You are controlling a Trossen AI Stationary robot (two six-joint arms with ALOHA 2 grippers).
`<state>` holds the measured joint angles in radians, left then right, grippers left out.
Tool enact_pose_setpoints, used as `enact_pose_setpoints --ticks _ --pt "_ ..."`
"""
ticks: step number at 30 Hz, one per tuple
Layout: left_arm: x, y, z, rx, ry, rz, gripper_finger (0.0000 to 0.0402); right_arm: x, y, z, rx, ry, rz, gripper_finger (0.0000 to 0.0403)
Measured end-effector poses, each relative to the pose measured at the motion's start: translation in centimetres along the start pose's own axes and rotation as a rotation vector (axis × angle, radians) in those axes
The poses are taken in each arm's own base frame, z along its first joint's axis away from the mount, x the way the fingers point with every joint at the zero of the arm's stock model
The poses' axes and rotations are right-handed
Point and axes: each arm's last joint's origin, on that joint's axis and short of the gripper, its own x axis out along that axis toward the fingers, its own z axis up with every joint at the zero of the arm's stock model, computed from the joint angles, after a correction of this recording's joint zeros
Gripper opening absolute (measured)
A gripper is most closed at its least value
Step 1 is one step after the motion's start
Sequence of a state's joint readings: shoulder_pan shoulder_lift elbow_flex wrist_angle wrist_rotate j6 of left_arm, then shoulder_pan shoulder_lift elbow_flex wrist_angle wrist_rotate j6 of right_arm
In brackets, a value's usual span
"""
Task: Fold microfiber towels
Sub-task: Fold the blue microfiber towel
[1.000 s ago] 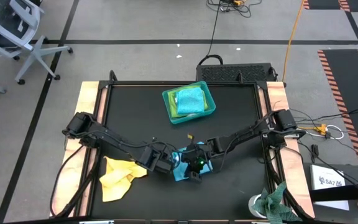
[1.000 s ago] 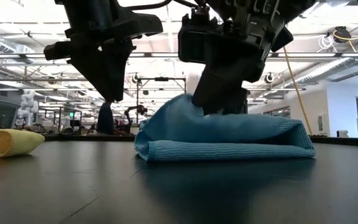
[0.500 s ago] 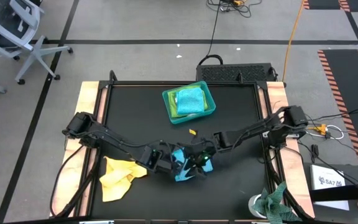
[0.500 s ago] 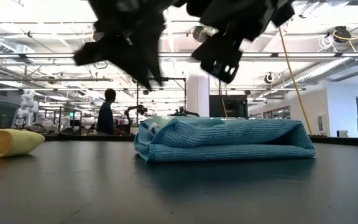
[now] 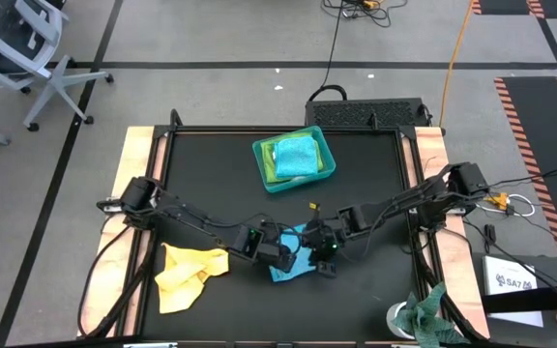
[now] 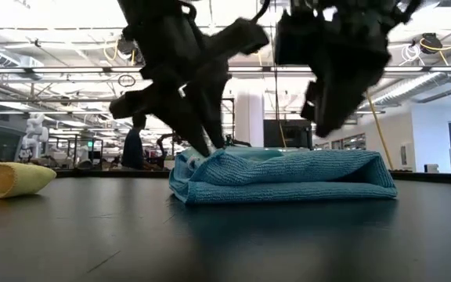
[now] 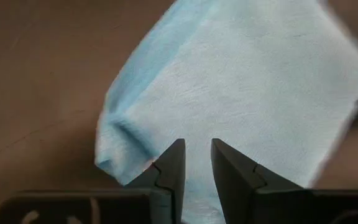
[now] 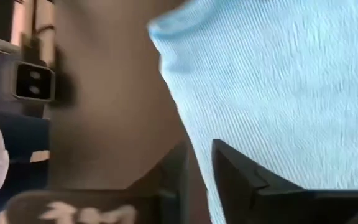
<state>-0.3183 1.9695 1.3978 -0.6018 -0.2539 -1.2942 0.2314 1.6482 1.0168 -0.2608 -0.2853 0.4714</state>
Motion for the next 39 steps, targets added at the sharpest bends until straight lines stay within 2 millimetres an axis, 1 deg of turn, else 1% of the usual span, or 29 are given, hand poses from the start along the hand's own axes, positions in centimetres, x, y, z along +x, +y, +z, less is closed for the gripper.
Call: enact_pose_setpoints --ticks 5,7,10,15,20,23,27,32,36,39 --pt "0.0 0.8 -0.3 -0.039 0.021 0.087 0.0081 0.8 -1.3 -1.9 0.059 0.059 -0.034 0.0008" --pt "0.0 1.2 -0.4 -0.047 0.025 0.122 0.0081 1.0 -1.6 -2.4 0.077 0.075 -0.042 0.0004" --pt "0.0 1.4 -0.4 -0.058 0.026 0.139 0.0081 1.2 -1.9 -3.0 0.105 0.093 -0.052 0.001" --pt "-0.1 1.5 -0.4 -0.054 0.027 0.158 0.0081 1.3 -2.2 -3.5 0.11 0.106 -0.061 0.0003" --pt "-0.2 2.2 -0.6 -0.055 0.041 0.227 0.0081 1.3 -2.2 -3.5 0.128 0.101 -0.053 0.0001" --pt "-0.3 2.6 -0.7 -0.065 0.048 0.273 0.0081 0.7 -1.8 -3.2 0.142 0.075 -0.006 0.0001" --pt "-0.5 2.4 -0.6 -0.072 0.043 0.248 0.0081 -0.7 -0.9 -2.5 0.119 0.009 0.06 0.0001" --pt "-0.3 1.8 -0.4 -0.107 0.081 0.179 0.0081 -2.1 -0.4 -2.2 0.108 -0.036 0.082 0.0002" --pt "-0.4 1.1 -0.2 -0.128 0.057 0.099 0.0081 -2.1 -0.5 -2.2 0.12 -0.044 0.057 0.0002" --pt "-0.6 1.0 0.0 -0.133 0.039 0.088 0.0081 -2.1 -0.5 -2.2 0.125 -0.045 0.057 0.0002"
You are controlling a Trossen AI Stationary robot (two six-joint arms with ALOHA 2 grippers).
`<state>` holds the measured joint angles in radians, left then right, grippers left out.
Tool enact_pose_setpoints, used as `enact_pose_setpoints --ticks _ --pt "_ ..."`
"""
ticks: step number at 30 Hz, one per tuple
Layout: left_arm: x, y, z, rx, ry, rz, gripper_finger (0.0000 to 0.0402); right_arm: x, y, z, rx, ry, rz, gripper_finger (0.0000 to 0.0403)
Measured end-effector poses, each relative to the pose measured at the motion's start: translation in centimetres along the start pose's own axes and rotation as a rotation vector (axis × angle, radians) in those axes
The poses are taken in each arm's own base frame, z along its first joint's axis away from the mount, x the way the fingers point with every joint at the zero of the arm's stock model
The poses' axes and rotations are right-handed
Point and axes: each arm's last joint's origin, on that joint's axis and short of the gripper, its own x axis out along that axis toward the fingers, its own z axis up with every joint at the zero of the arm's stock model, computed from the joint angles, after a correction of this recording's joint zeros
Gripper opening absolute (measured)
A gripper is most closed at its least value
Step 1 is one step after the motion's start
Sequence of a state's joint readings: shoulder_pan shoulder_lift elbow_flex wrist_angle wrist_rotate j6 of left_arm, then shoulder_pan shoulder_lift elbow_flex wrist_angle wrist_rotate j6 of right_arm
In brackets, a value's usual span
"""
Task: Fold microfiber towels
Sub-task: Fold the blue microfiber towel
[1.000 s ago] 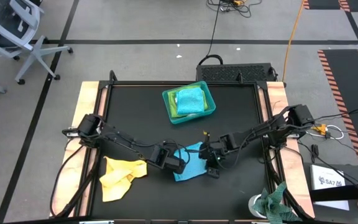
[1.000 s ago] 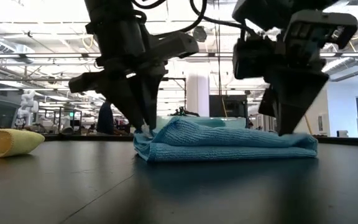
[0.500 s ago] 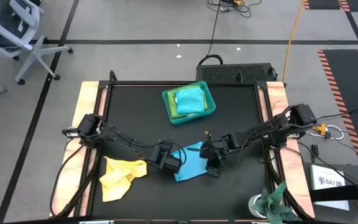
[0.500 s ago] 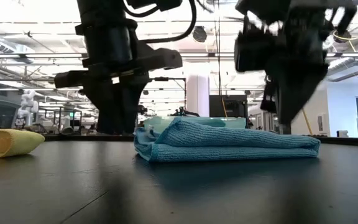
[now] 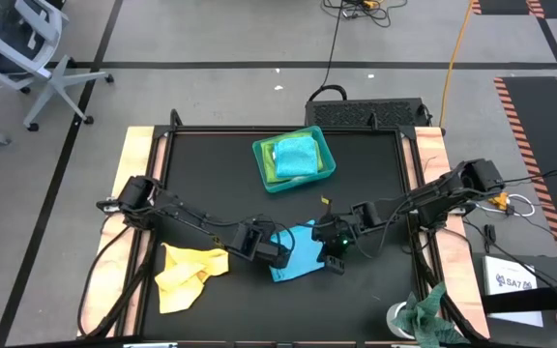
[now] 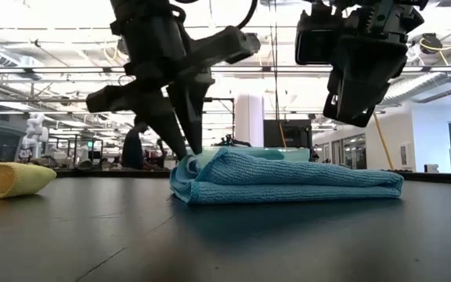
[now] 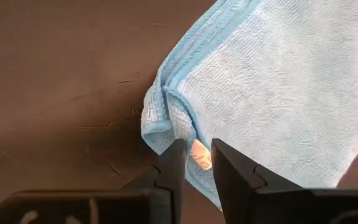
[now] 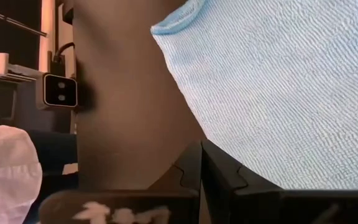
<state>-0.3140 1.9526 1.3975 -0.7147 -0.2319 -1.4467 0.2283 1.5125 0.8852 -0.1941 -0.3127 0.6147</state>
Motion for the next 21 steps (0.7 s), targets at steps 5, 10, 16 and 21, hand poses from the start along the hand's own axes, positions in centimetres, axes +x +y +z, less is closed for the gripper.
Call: enact_pose_setpoints --ticks 5,10,16,21 --pt "0.0 0.3 0.0 -0.004 0.011 0.03 0.0081 0.0 0.0 0.0 0.003 0.002 -0.002 0.0002" --pt "0.0 0.4 0.0 -0.016 0.014 0.04 0.0081 0.0 -0.1 0.0 0.001 -0.012 -0.021 0.0002" --pt "-0.1 1.4 0.2 0.001 0.015 0.133 0.0081 0.0 -0.1 0.0 -0.004 -0.012 -0.021 0.0002" --pt "-0.2 2.1 0.4 0.003 0.034 0.207 0.0081 0.0 -0.1 0.0 -0.007 -0.013 -0.023 0.0002"
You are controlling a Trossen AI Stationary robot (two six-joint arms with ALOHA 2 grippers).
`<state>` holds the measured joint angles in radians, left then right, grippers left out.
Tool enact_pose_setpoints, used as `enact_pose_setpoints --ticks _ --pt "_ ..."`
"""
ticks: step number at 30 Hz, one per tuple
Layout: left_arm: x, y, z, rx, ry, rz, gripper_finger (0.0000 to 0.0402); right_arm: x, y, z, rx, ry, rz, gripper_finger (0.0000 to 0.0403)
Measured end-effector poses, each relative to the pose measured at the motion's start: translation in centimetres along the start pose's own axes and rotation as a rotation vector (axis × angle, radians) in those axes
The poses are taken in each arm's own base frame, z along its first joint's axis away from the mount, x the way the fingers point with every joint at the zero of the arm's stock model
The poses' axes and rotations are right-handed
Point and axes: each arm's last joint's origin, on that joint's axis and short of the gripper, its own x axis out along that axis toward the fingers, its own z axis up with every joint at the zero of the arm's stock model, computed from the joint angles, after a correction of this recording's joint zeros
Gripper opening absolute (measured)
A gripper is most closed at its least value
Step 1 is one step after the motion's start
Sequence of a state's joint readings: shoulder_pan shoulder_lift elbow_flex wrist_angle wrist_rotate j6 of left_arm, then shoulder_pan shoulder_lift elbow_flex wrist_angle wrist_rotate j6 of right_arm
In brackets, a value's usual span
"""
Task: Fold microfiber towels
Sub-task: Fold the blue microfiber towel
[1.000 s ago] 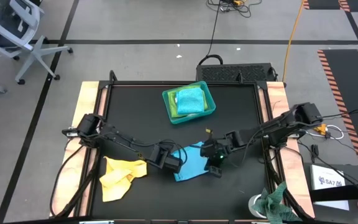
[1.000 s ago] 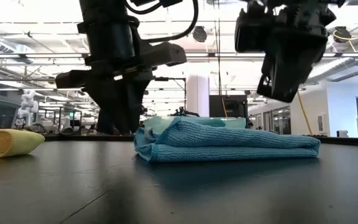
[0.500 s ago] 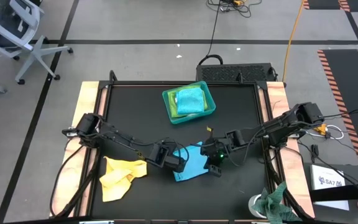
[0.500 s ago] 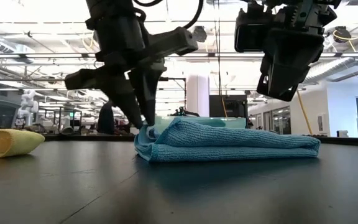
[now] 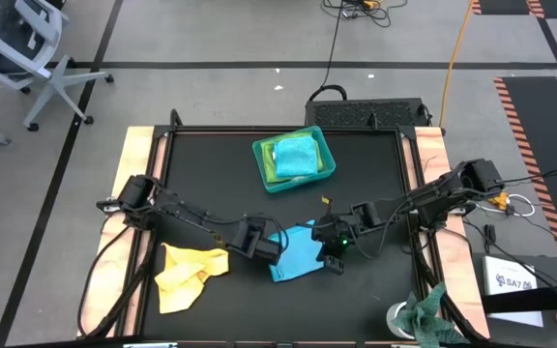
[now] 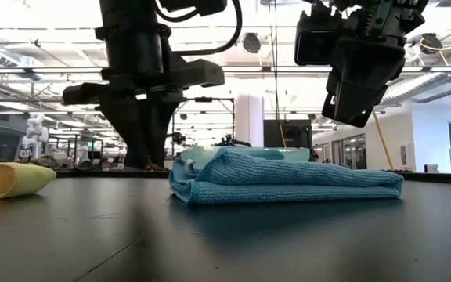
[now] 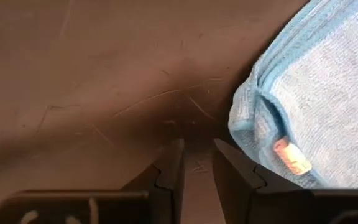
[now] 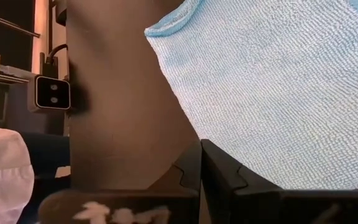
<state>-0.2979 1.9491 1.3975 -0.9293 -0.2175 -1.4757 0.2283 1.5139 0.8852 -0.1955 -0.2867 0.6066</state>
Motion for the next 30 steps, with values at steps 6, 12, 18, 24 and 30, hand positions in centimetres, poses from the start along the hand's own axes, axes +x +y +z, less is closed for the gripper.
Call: enact_pose_setpoints --ticks 6,12,18,24,30 --pt "-2.1 -1.3 0.5 -0.021 -0.013 -0.108 0.0081 0.0 0.0 0.0 -0.013 0.001 -0.002 0.0002" --pt "-2.9 -2.2 0.5 0.009 -0.036 -0.157 0.0072 0.0 0.0 0.0 -0.016 0.002 -0.003 0.0002" --pt "-2.3 -2.5 0.4 -0.002 -0.019 -0.199 0.0015 0.0 0.0 0.0 -0.018 0.002 -0.004 0.0002" --pt "-2.1 -2.8 0.7 0.003 -0.047 -0.225 0.0019 0.0 0.0 0.0 -0.021 0.002 -0.004 0.0002" --pt "-1.4 -3.1 0.8 0.003 -0.054 -0.227 0.0054 0.0 0.0 0.0 -0.023 0.002 -0.004 0.0002"
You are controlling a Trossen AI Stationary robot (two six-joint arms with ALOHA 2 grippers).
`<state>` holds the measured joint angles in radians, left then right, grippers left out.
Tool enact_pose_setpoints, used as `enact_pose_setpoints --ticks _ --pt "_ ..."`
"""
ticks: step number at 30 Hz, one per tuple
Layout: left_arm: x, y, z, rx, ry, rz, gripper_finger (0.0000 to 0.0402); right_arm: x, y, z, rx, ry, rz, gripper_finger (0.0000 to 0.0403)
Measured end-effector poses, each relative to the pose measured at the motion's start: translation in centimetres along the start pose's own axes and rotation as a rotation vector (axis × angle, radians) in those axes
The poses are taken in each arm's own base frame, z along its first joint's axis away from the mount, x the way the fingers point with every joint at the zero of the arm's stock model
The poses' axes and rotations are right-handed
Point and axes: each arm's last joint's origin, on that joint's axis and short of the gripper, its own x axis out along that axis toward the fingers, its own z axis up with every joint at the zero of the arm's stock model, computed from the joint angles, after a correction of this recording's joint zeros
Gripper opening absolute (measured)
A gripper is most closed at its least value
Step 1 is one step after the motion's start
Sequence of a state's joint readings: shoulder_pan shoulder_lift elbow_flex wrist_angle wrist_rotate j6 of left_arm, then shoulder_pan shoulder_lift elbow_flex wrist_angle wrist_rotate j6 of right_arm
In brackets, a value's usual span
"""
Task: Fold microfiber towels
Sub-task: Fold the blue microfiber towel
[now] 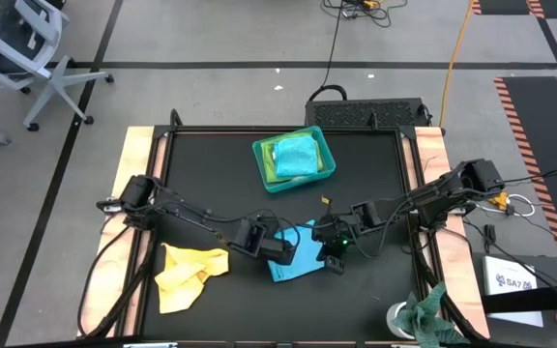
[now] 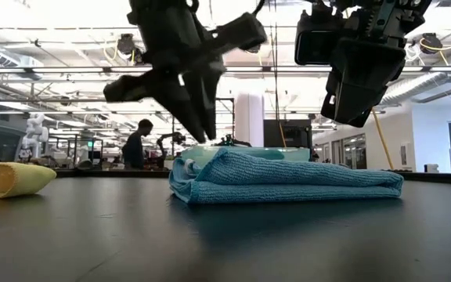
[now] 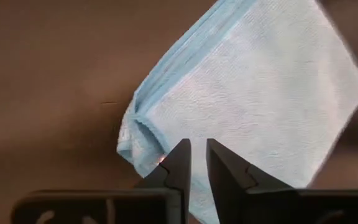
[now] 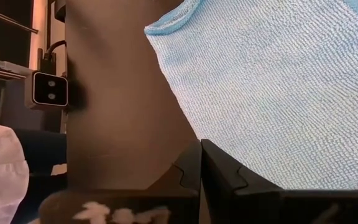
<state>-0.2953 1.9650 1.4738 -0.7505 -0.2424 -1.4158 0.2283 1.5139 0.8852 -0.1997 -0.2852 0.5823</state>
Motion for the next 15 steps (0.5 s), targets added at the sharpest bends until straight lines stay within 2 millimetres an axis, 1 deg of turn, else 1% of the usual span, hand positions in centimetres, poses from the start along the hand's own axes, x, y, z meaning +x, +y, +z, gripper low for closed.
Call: enact_pose_setpoints --ticks 4,9,15 --pt "0.9 0.0 -0.3 0.004 0.019 0.014 0.0068 0.0 0.0 0.0 -0.001 0.002 -0.001 0.0002" --pt "1.3 0.2 -0.4 0.012 0.038 0.035 0.0074 0.0 0.0 -0.1 -0.006 0.008 -0.005 0.0002" --pt "1.4 0.3 0.0 0.012 0.035 0.04 0.0074 0.0 0.0 -0.1 -0.013 0.009 -0.002 0.0002"
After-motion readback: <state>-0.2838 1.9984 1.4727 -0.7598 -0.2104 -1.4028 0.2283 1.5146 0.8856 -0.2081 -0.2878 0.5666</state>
